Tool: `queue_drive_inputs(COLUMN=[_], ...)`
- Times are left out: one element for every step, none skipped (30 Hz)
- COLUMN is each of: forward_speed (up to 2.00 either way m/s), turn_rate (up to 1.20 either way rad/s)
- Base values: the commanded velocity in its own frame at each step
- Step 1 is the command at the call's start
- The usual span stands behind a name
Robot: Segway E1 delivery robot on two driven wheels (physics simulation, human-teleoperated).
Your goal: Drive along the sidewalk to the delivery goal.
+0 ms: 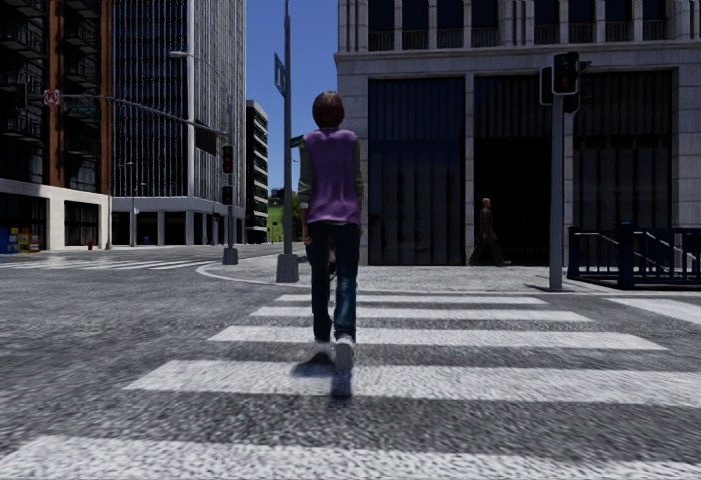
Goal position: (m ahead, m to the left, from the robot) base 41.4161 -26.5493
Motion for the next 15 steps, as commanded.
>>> queue_drive_inputs(forward_speed=[0.99,0.99,0.99,0.99,1.01,1.02,1.03,1.04,1.05,1.06,1.06,1.06,1.06,1.06,1.06], turn_rate=[-0.11,-0.11,-0.14,-0.15,-0.15,-0.15,-0.15,-0.15,-0.15,-0.15,-0.15,-0.15,-0.16,-0.18,-0.21])
